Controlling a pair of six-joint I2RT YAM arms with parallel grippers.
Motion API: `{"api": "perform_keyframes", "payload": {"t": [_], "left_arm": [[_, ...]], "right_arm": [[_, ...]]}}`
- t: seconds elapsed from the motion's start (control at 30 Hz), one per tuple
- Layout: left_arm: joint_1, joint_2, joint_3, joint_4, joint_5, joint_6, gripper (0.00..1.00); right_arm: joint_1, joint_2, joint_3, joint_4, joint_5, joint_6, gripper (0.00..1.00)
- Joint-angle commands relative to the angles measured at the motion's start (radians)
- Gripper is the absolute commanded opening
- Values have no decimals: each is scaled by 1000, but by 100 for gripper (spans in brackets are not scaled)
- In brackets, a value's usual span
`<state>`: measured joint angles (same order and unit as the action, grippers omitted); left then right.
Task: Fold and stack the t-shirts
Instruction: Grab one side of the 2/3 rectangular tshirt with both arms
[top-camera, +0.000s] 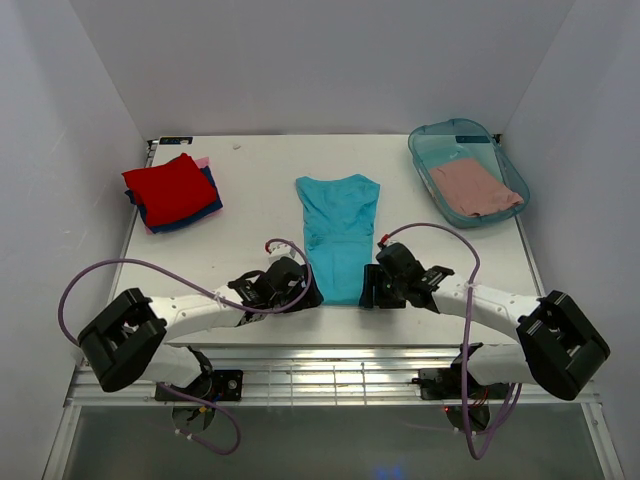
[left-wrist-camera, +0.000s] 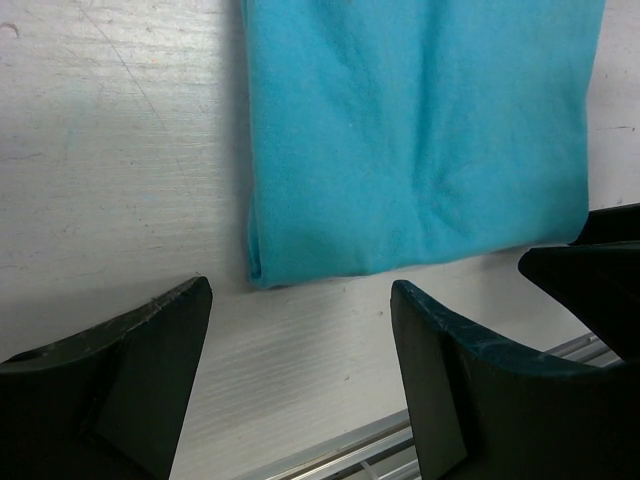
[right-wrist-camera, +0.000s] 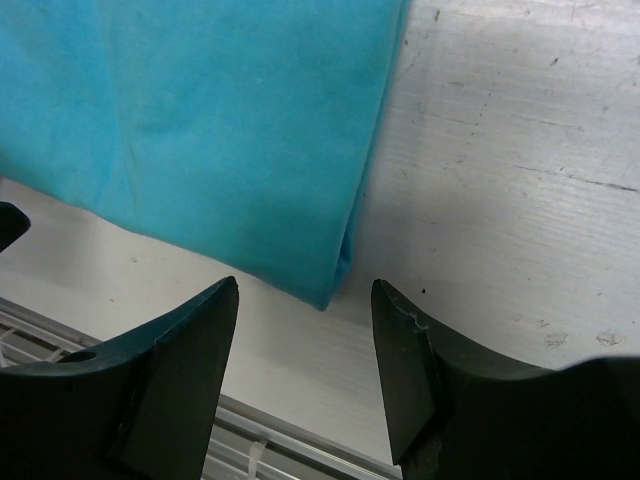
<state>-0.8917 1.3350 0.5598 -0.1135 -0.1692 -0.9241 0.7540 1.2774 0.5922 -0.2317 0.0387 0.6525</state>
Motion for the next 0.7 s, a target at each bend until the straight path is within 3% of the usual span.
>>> {"api": "perform_keyframes", "payload": {"t": [0.0, 0.47, 0.63, 0.67], "left_arm": [[7, 6, -15, 31, 13, 7, 83], [5, 52, -11, 34, 11, 2, 81], [7, 79, 9, -6, 4, -4, 68], [7, 82, 15, -18, 2, -4, 61]], "right_arm": [[10, 8, -25, 34, 20, 16, 62], [15, 66, 3, 45, 26, -7, 61], [18, 77, 15, 37, 32, -7, 58], [18, 74, 17, 37, 33, -7, 56]]}}
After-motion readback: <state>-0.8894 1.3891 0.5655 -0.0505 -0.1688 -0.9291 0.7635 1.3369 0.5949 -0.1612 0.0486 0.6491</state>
